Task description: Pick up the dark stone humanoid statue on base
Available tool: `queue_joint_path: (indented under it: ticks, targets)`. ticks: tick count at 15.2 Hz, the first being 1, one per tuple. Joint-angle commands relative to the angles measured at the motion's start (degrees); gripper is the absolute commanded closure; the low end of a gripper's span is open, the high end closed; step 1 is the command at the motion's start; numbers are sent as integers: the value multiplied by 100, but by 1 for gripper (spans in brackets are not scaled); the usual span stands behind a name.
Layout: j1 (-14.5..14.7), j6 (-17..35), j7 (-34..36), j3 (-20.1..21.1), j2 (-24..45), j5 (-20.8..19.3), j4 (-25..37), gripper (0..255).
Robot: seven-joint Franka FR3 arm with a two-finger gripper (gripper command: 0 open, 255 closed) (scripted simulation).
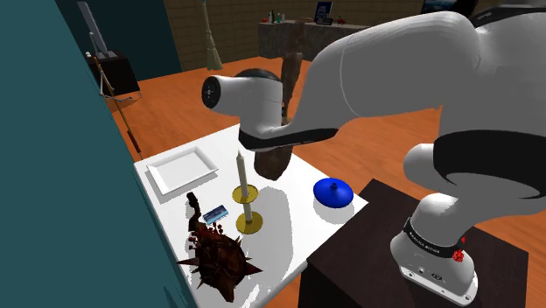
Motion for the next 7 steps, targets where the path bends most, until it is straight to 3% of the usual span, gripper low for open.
queue_joint_path:
  ticks: [1, 7]
  targets:
    - [59, -95, -83, -105, 32, -24, 88, 255]
    - [180, -271, -257, -312, 96, -59, 237, 255]
